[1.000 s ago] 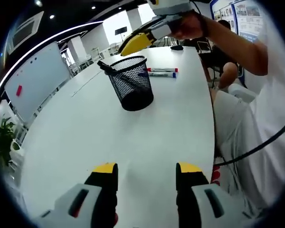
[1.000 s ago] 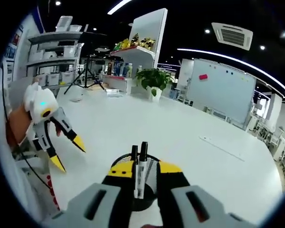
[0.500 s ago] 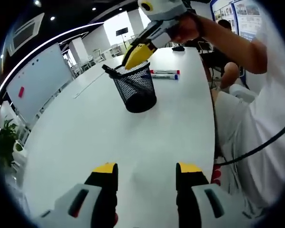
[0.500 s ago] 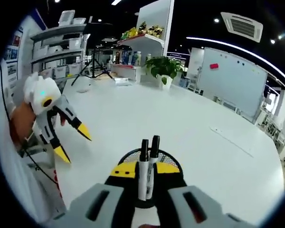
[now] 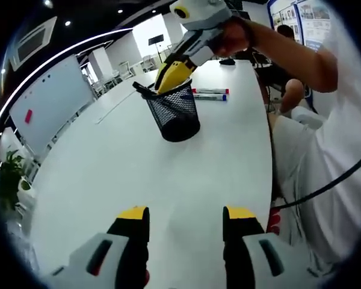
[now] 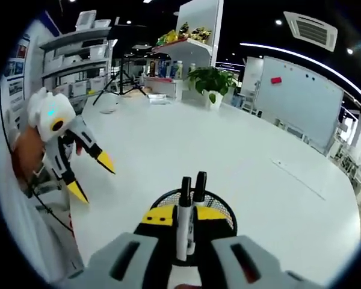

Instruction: Pick up the whiteboard markers from the pen holder and place them facing the whiteboard neatly

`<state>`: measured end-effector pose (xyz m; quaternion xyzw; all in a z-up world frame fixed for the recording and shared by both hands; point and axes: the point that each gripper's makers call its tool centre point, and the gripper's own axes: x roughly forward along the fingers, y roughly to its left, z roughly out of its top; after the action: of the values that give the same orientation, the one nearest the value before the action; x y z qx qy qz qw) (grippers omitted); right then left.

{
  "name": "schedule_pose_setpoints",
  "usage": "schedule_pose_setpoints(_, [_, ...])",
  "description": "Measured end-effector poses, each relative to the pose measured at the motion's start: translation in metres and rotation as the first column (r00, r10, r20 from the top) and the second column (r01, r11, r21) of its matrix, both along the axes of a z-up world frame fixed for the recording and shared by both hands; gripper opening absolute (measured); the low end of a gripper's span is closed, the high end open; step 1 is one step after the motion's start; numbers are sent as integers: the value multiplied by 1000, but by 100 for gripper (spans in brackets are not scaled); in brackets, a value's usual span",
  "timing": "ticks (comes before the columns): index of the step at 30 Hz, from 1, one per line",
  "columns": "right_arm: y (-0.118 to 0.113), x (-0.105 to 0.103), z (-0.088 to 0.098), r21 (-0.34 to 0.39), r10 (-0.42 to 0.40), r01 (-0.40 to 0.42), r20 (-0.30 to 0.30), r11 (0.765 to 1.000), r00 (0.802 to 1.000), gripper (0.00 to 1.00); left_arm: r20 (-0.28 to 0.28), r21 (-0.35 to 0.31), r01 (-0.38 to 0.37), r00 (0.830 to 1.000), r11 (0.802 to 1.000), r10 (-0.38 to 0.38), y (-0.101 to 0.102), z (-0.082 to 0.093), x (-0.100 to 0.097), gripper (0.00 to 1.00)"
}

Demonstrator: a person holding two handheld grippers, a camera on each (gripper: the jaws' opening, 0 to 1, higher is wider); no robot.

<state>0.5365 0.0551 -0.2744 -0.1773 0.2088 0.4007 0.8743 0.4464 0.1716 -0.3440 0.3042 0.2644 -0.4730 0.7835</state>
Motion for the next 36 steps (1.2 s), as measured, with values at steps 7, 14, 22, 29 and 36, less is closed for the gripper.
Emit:
schedule_pose_setpoints(7, [3,-3,-4,0,9,-9,-16,1000,1000,10,5,0,-2,1000,1000,2,-1,3,1,50])
schedule_pose_setpoints(14, [4,0,-6,2,10,-10,-17,1000,1000,9,2,4,2,1000,1000,-2,-1,2,-1,50])
schedule_pose_setpoints(22, [5,1,-9,-24,22,-22,-9,999,1000,9,5,1,-15,1000,1000,15,3,4,1,50])
schedule_pose_setpoints(29, [6,7,-14,-64,24,-25,-13,998,1000,9,-7,-10,-17,1000,1000,17,1,-1,-2,50])
schedule_pose_setpoints(36, [6,9,-8,-21,-4,4,-7,1000,1000,8,0,-1,-19,1000,1000,19,4,1,0,50])
